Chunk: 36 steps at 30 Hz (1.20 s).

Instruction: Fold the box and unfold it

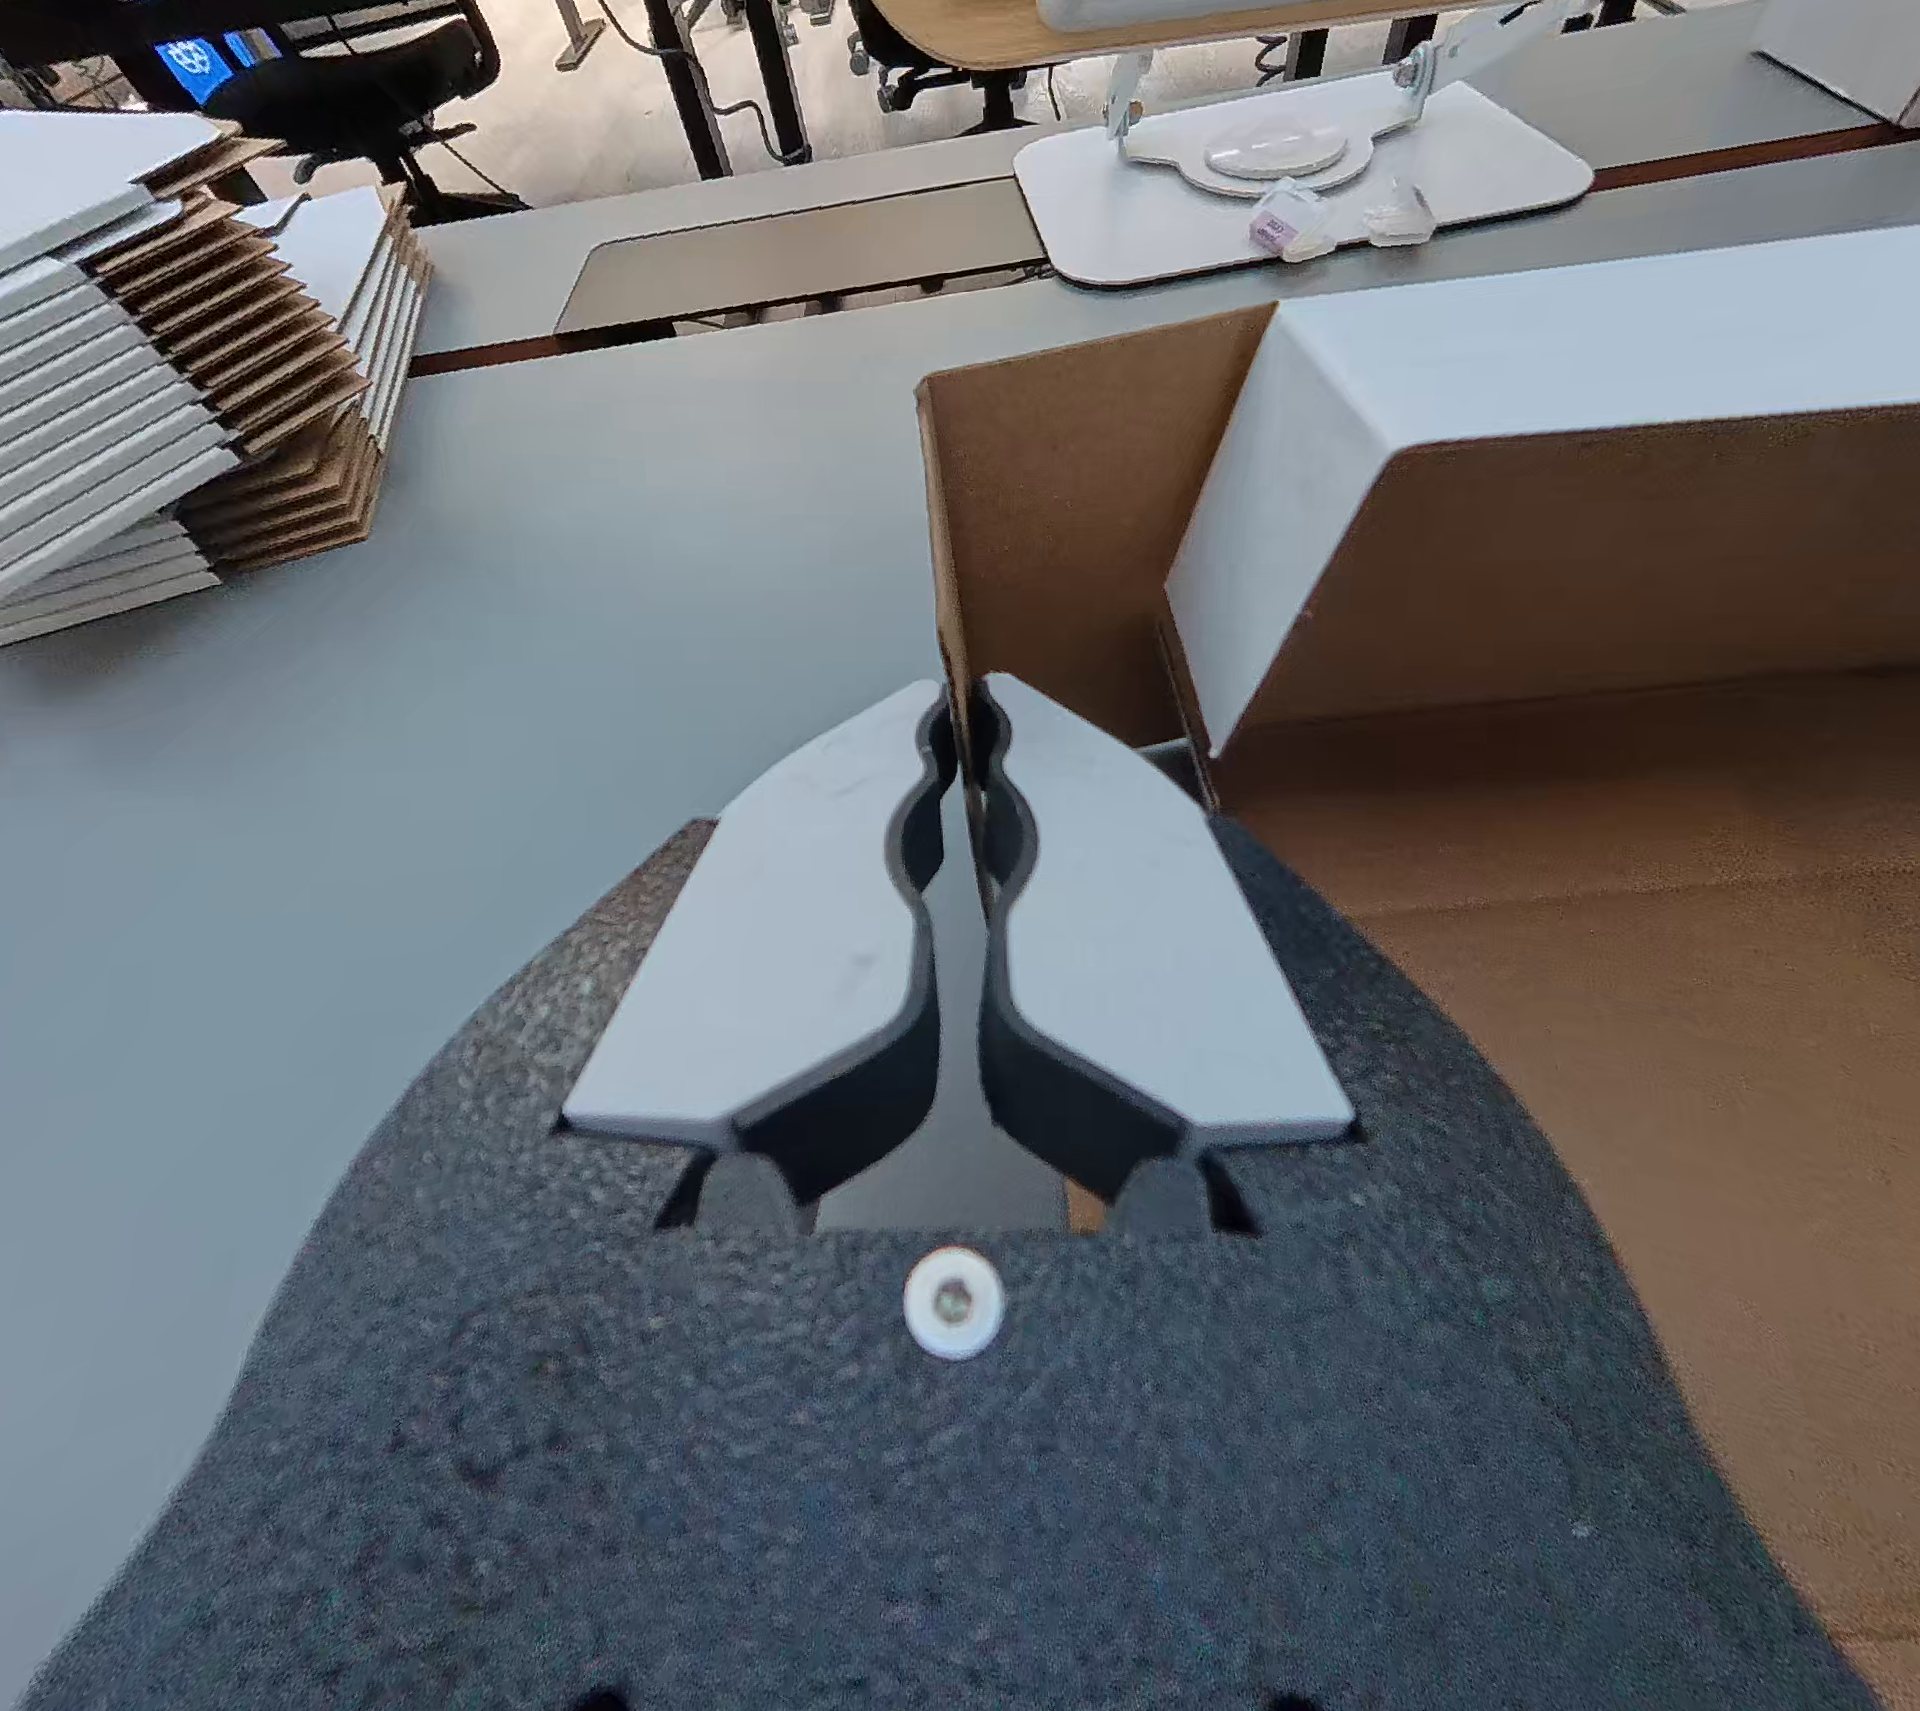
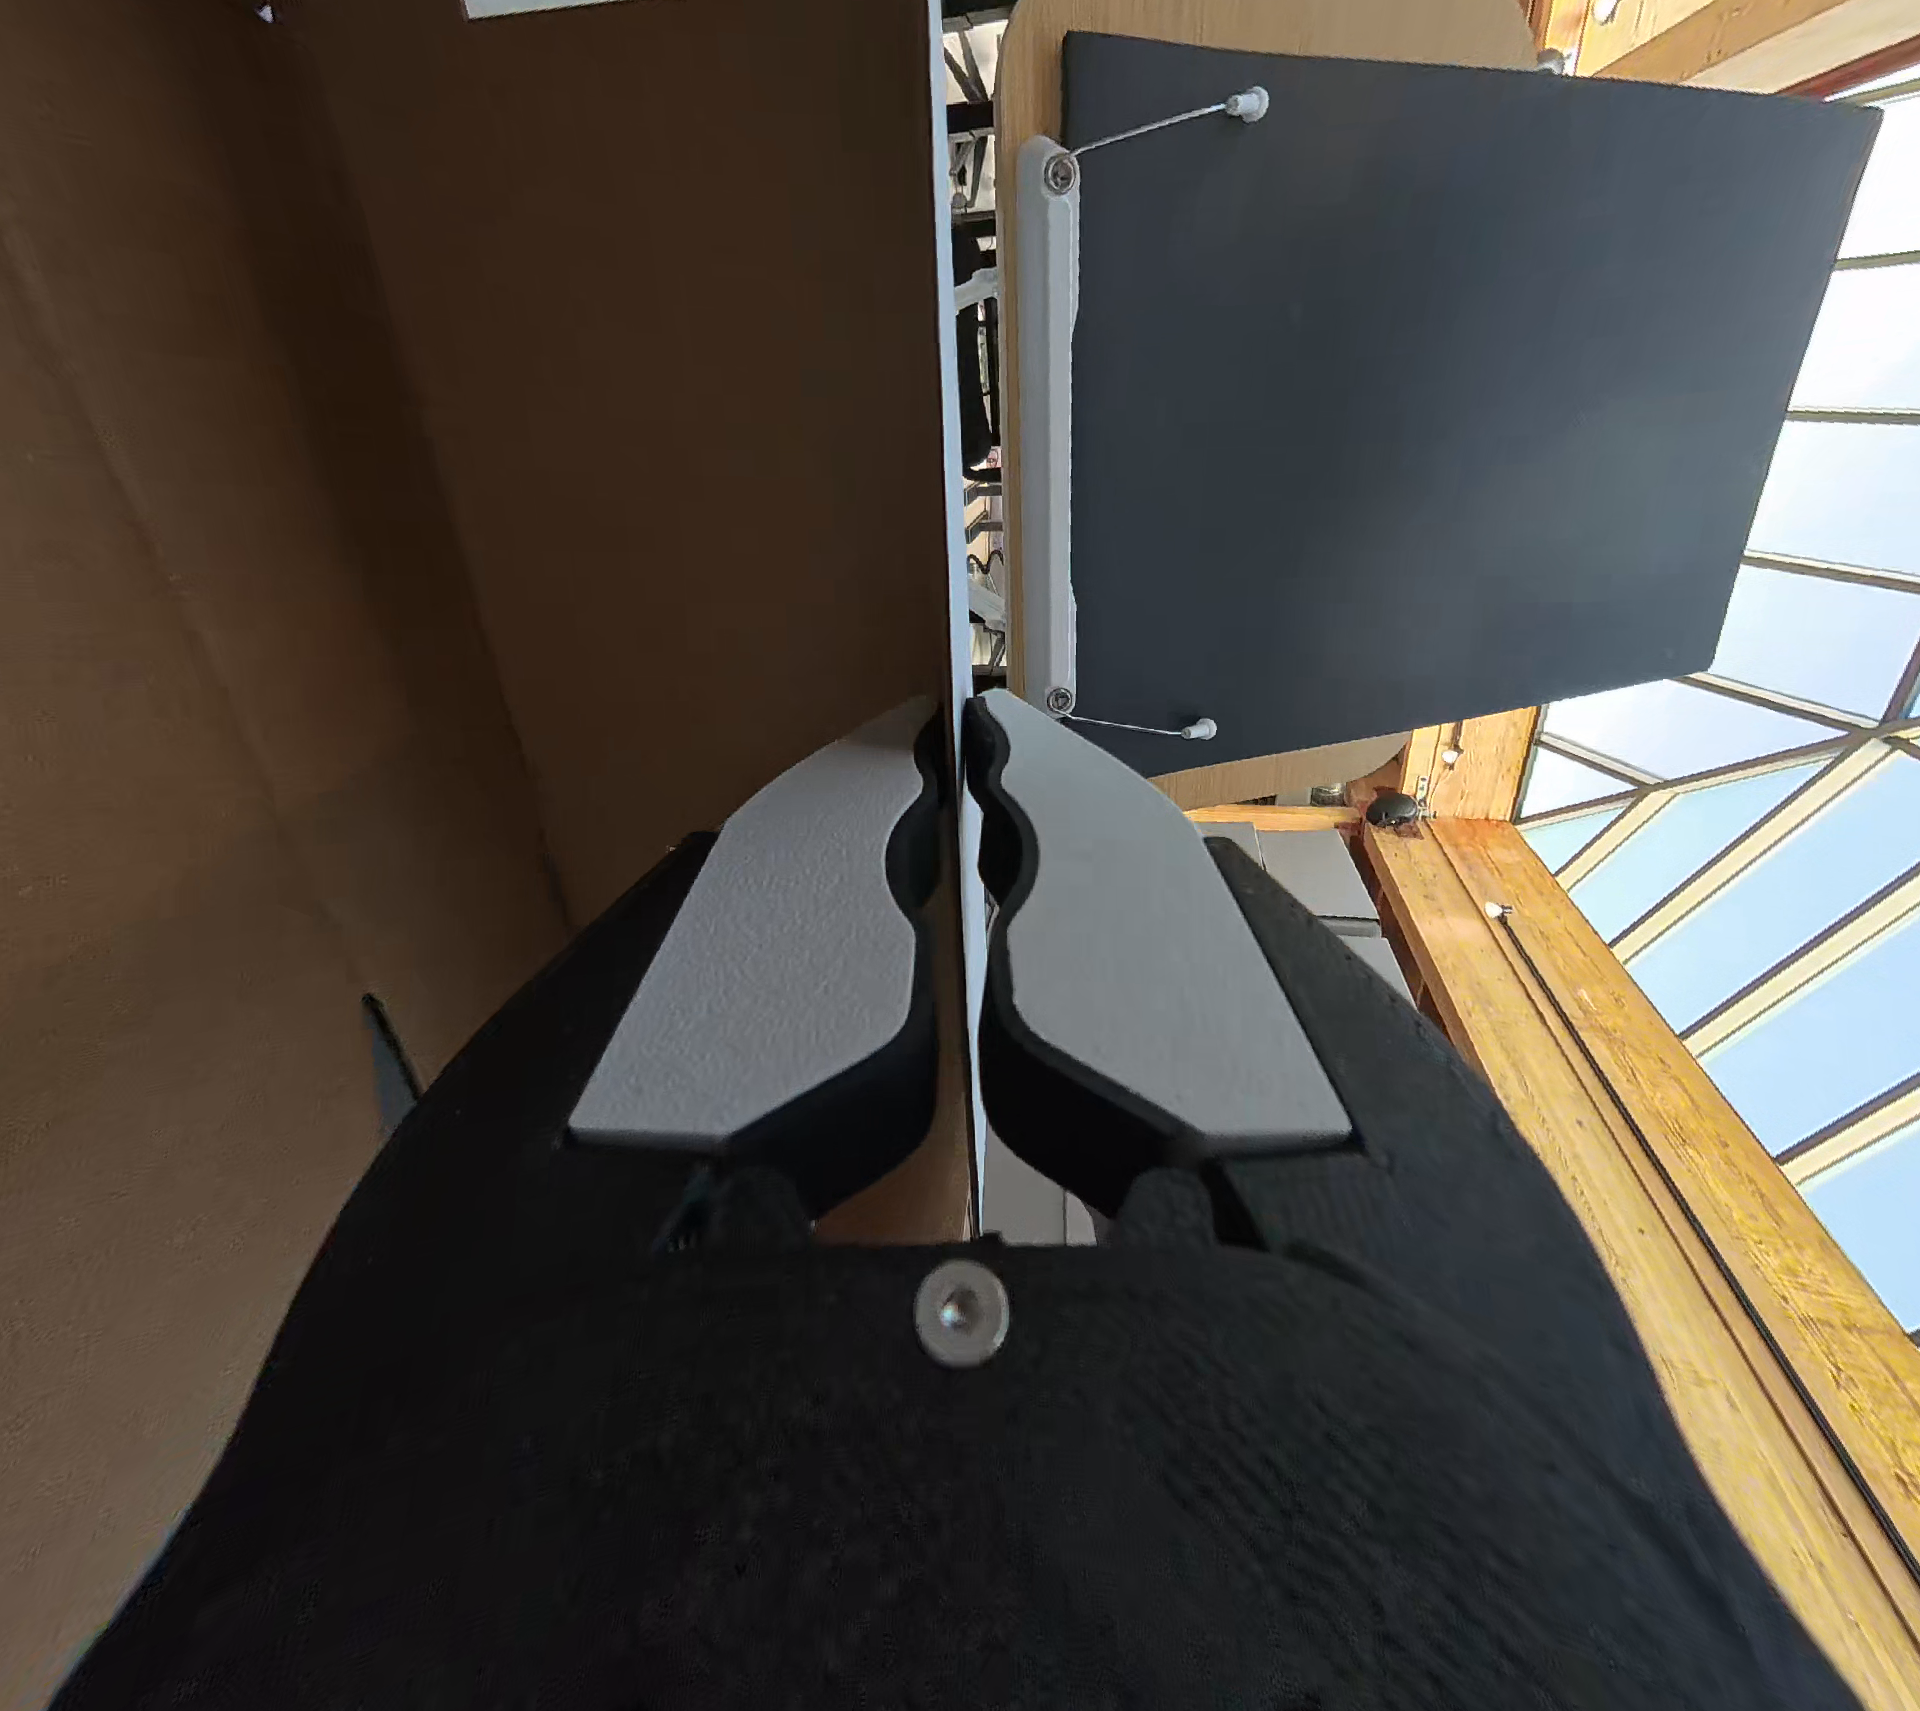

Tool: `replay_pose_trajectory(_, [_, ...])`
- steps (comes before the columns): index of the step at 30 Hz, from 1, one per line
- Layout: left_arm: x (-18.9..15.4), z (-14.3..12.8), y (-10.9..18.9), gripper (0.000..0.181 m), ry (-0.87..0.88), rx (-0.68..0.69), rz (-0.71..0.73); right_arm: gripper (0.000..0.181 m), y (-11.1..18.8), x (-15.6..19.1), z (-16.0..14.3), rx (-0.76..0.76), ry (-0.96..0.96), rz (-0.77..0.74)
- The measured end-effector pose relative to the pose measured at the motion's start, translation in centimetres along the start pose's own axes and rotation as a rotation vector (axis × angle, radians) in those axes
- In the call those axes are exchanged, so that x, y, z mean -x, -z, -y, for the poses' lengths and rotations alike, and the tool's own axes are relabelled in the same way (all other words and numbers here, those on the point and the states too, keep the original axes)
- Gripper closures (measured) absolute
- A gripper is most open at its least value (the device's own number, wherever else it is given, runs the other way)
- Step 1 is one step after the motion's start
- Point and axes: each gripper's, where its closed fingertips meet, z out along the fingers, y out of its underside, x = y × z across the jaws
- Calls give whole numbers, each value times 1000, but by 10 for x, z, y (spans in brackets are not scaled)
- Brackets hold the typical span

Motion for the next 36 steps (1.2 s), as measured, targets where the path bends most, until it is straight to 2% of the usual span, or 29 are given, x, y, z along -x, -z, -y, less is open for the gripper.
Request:
replay_pose_trajectory(4, [-10, -1, 15, 180, 26, -4, -79, 179, -1, 0, 0, 11, -16, -29])
replay_pose_trajectory(7, [-37, -4, 33, 180, -42, 37, -210, 179, 3, 2, 3, 11, -15, -38])
replay_pose_trajectory(9, [-46, -7, 39, 178, -153, 56, -172, 178, 7, 3, 4, -21, -33, -17])
replay_pose_trajectory(15, [-58, -9, 36, 173, -236, 78, -160, 177, 4, 2, 0, -94, 26, 13])
replay_pose_trajectory(17, [-63, -10, 38, 167, -243, 77, -234, 177, 3, 3, -1, -100, 36, -3])
replay_pose_trajectory(20, [-76, -10, 43, 148, -311, 48, -403, 177, 4, 3, -1, -94, 62, -48])
replay_pose_trajectory(22, [-95, -4, 59, 159, -334, -38, -618, 177, 5, 4, -1, -94, 58, -64])
replay_pose_trajectory(23, [-98, 0, 66, 158, -339, -74, -687, 177, 5, 3, -1, -101, 54, -65])
replay_pose_trajectory(27, [-61, 37, 85, 150, -214, -191, -721, 177, 6, 3, -1, -113, 34, -55])
replay_pose_trajectory(29, [-22, 63, 87, 154, -135, -315, -645, 178, 6, 3, -1, -101, 53, -56])
replay_pose_trajectory(30, [-3, 68, 80, 158, -128, -334, -592, 178, 7, 3, -1, -101, 66, -59])
replay_pose_trajectory(31, [10, 64, 70, 156, -149, -298, -575, 178, 7, 3, -1, -105, 74, -61])
replay_pose_trajectory(33, [19, 39, 44, 146, -219, -121, -612, 177, 7, 3, -1, -122, 63, -56])
replay_pose_trajectory(34, [16, 28, 33, 149, -259, -53, -654, 177, 6, 3, -1, -125, 44, -48])
replay_pose_trajectory(36, [3, 16, 20, 151, -322, -23, -744, 177, 7, 4, -1, -114, 30, -40])
